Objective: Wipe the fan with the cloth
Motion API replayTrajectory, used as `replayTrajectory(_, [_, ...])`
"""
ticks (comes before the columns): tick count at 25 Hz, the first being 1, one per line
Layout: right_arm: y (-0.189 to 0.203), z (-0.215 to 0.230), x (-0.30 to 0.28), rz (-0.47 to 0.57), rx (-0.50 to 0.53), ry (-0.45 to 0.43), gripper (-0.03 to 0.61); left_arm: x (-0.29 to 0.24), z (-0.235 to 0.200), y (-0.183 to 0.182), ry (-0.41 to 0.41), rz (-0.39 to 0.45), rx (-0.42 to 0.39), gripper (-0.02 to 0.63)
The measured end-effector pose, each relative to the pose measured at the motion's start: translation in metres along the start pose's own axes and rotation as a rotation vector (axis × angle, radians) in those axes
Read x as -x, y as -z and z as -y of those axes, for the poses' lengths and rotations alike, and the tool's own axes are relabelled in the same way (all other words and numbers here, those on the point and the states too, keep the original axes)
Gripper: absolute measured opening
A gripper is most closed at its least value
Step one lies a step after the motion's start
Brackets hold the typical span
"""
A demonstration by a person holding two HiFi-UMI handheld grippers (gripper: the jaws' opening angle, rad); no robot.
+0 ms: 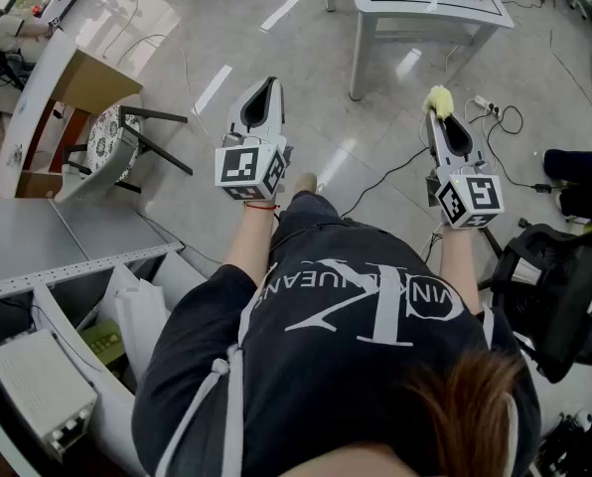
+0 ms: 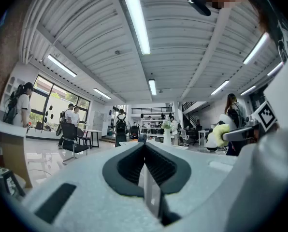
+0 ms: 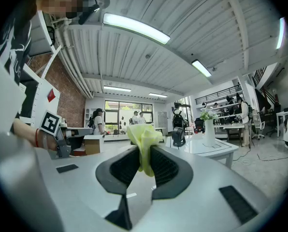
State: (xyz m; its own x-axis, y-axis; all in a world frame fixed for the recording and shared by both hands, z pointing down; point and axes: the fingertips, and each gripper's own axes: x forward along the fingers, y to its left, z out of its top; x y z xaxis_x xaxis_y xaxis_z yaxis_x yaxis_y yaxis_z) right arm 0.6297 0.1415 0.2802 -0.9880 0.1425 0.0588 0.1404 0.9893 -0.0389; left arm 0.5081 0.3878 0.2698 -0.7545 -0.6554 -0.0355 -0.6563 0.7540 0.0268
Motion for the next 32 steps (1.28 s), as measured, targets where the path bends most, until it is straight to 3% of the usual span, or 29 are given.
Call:
replayTrajectory(7, [0.01,-0.001,-0.001,-0.012,-0.015,-0.001,0.064,0.007,-0.003,0.01,-0.013,-0.027,-0.005,0.011])
replayTrajectory(15, [0.042,-0.001,-0.009,-0.057,-0.087,0.013,0.065,0.006,-0.016,0.044,-0.019,-0.115,0.013,0.011])
replayTrajectory(32, [0.034,0.087,-0.167,-0.105,-0.062,0.089,0.067,-0.185,-0.074,0.064,0.097,-0.134,0.053,0.011])
